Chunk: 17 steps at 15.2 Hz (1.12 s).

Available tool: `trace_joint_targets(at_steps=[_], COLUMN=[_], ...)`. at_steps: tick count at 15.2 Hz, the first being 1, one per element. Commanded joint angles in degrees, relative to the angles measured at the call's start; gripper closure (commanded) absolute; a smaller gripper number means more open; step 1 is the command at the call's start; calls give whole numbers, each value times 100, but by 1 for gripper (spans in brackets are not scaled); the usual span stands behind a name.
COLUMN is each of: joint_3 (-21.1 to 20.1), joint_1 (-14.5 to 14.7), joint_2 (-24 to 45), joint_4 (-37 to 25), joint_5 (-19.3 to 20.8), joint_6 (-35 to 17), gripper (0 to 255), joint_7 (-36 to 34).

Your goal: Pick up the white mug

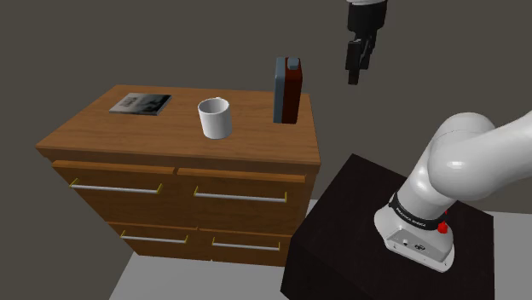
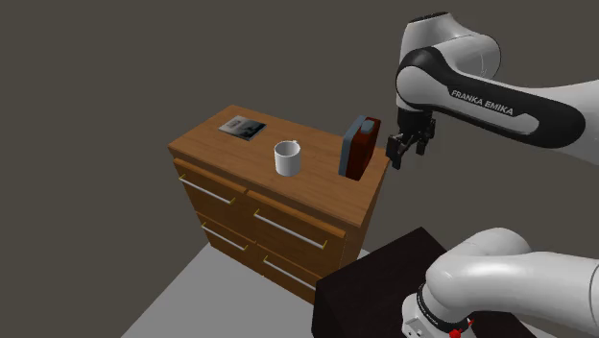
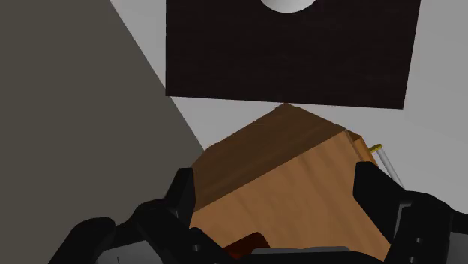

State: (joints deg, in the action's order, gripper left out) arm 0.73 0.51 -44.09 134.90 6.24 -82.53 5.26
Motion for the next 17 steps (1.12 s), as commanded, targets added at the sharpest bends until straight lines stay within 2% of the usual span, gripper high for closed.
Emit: trace_joint_targets(at_steps=[1, 9, 17], joint_3=[0, -459, -861], joint_1=[0, 192, 329], joint_2=[0, 1356, 2875], joint_4=[0, -447, -1348], joint_5=[0, -437, -614], joint_6=[0, -980, -1703], gripper=[0, 0, 0], joint_7=[0, -663, -1259])
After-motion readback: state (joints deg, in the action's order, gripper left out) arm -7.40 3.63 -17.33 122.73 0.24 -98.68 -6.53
